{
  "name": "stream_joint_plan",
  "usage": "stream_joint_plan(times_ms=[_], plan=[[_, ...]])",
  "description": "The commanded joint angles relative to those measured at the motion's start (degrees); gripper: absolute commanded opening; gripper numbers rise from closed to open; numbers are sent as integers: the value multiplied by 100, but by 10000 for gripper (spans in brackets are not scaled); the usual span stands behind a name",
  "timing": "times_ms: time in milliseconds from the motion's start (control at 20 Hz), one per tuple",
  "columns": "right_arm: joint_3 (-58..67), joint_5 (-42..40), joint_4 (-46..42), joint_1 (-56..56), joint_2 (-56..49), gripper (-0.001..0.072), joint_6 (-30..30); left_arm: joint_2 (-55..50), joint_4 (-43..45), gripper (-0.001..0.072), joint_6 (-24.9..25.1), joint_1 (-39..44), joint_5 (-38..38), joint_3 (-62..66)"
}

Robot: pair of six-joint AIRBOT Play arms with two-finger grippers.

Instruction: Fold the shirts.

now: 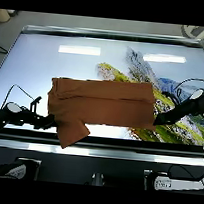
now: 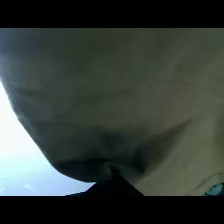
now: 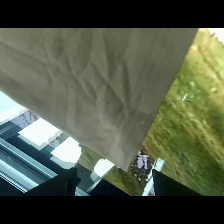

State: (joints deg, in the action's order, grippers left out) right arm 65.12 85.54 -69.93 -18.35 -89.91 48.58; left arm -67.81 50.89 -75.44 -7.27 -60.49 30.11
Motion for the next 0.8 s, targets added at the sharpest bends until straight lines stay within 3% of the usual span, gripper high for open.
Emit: stream_joint_plan(times_ms=[0,200,300,350,400,450,500,750], plan=[[-470,-339,232,0,33,511,33,20,-35,27,114,46,31,22],[-719,-807,505,0,33,504,258,103,-37,26,199,46,11,22],[-809,-1040,737,0,31,440,284,129,-37,26,304,46,-4,24],[-807,-1058,734,0,31,320,297,131,-37,27,304,46,-2,24],[-807,-1047,734,0,31,267,308,131,-35,27,308,46,11,24],[-807,-1029,737,0,33,63,315,131,-35,26,330,46,33,24],[-804,-1040,761,-2,39,27,310,133,-35,26,356,44,59,26],[-57,-785,809,0,304,22,-144,382,-31,25,498,42,-170,863]])
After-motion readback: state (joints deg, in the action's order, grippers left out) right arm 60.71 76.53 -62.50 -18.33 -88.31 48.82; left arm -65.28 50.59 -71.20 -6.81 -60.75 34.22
